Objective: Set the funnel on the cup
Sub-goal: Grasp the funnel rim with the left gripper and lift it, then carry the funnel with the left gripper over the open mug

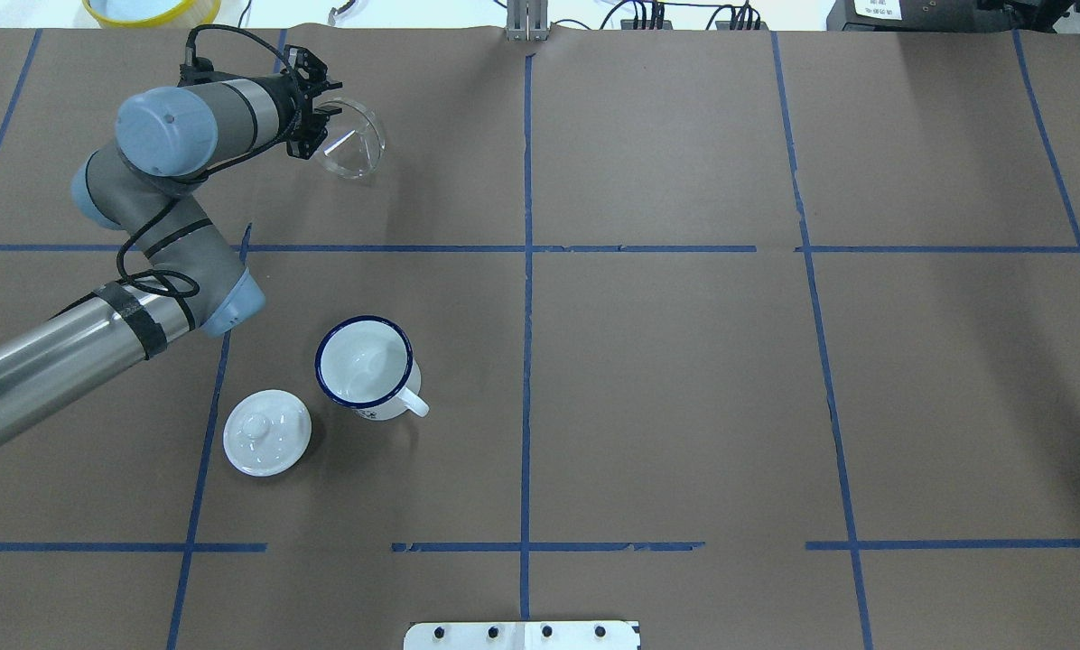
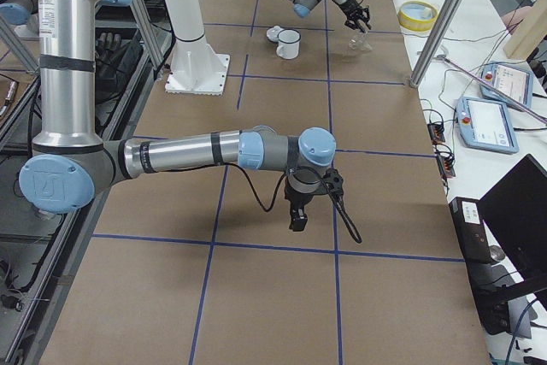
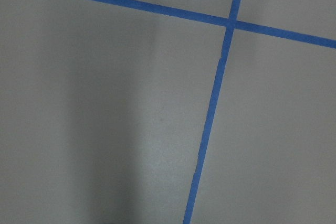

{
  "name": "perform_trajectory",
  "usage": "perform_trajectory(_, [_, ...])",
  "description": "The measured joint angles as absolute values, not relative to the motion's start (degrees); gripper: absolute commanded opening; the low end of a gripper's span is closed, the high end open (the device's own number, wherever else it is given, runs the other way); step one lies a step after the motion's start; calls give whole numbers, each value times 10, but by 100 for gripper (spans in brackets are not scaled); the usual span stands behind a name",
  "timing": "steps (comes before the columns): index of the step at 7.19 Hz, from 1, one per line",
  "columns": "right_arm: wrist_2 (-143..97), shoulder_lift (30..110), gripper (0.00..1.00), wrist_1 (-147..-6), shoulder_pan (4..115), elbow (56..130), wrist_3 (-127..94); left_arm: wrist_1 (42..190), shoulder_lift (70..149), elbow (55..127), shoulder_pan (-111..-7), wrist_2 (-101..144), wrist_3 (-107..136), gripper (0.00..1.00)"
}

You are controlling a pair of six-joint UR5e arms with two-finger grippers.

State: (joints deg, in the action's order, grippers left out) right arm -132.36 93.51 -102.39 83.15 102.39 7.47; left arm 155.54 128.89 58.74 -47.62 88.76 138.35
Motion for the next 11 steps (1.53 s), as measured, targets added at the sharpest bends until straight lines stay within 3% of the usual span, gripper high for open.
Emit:
perform_trajectory(3, [-1324, 935, 100, -1024, 831, 1024, 74, 1554, 1290, 591, -470, 879, 1378, 0])
perform_trajectory(5, [-1324, 935, 100, -1024, 831, 1024, 74, 1519, 1290, 657, -478, 881, 1368, 0])
perform_trajectory(7, [-1324, 935, 100, -1024, 831, 1024, 74, 1357, 1291, 780, -480, 912, 1357, 0])
perform_trajectory(11, [-1324, 935, 100, -1024, 831, 1024, 74, 867, 1301, 1060, -442, 1031, 1270, 0])
